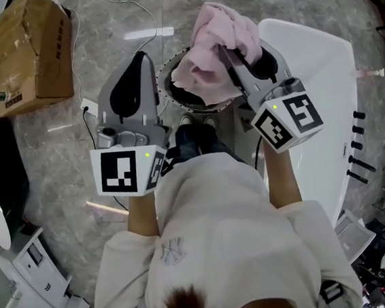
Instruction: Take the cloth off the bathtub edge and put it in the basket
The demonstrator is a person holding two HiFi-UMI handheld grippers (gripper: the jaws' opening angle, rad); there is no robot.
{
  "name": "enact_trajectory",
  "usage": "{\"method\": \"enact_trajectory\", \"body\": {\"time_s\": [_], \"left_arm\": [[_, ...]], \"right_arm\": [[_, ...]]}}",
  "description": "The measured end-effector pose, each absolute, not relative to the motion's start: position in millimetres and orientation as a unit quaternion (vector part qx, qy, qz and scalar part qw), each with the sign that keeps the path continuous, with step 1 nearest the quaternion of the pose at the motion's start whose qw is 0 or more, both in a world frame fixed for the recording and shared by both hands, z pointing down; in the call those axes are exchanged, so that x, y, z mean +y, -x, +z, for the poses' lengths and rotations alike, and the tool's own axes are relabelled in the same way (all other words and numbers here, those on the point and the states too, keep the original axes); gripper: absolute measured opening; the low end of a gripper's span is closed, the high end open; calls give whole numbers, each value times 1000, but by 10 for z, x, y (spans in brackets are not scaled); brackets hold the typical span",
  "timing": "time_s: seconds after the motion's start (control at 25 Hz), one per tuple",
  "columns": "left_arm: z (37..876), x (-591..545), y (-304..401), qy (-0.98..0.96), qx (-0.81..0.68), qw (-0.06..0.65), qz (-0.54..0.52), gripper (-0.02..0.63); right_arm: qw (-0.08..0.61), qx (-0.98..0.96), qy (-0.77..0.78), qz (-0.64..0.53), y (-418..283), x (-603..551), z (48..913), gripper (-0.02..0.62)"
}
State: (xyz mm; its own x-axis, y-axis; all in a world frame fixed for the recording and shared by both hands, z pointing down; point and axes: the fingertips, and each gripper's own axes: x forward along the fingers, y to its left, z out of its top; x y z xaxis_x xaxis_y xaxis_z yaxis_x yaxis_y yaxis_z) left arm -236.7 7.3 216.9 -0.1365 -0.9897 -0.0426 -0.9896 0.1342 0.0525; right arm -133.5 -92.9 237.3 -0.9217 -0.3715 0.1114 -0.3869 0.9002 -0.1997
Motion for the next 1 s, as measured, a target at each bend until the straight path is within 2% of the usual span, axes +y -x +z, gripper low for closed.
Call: {"method": "enact_trajectory", "body": {"time_s": [1.0], "left_arm": [[2241,-75,2375,-661,-750,18,-28,14]], "right_arm": [[82,-965,-205,139,1309,-992,2981,135]]}}
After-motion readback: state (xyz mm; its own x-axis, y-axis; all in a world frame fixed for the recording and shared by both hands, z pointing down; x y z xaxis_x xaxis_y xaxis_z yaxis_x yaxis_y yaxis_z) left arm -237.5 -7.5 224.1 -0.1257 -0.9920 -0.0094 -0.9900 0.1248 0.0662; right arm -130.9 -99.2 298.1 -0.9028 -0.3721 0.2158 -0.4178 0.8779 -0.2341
